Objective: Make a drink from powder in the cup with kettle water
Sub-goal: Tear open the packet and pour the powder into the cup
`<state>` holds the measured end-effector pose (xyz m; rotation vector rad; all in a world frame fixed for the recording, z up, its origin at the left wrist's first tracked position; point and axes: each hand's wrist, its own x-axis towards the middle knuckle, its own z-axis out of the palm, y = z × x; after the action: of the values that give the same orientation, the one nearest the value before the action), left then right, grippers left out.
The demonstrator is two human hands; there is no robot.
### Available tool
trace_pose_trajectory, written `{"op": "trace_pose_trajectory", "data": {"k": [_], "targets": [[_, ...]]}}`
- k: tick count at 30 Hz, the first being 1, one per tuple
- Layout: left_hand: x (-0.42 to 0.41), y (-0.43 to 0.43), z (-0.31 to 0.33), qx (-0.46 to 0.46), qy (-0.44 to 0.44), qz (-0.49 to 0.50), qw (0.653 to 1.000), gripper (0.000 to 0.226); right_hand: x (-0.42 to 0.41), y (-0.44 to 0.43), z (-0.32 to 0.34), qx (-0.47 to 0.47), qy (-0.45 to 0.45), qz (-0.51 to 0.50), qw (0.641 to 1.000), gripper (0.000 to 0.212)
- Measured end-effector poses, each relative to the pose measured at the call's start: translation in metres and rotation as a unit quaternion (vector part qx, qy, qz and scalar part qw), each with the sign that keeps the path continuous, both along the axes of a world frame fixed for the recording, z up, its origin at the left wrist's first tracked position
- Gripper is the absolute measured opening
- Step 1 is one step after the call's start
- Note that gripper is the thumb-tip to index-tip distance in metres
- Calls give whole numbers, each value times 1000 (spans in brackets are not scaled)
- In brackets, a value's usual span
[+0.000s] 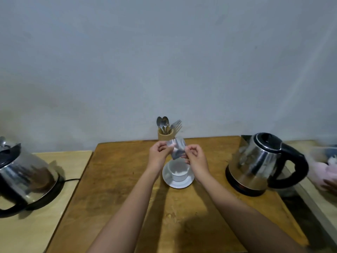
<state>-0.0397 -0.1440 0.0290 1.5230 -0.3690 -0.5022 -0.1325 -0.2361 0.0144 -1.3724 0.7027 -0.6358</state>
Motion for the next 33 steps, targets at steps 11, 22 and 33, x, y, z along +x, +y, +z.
{"op": "trace_pose_trajectory", "data": {"k": [11,22,33], "targets": [[-2,-63,-18,125,-29,-41,991,26,-7,-67,-22,258,-16,57,964,7],[34,-87,-22,326,-238,-223,887,33,9,-98,-60,132,133,120,975,7],[52,-84,-45,377,-277,-252,847,16,35,-104,-61,-140,271,207,930,23]]}}
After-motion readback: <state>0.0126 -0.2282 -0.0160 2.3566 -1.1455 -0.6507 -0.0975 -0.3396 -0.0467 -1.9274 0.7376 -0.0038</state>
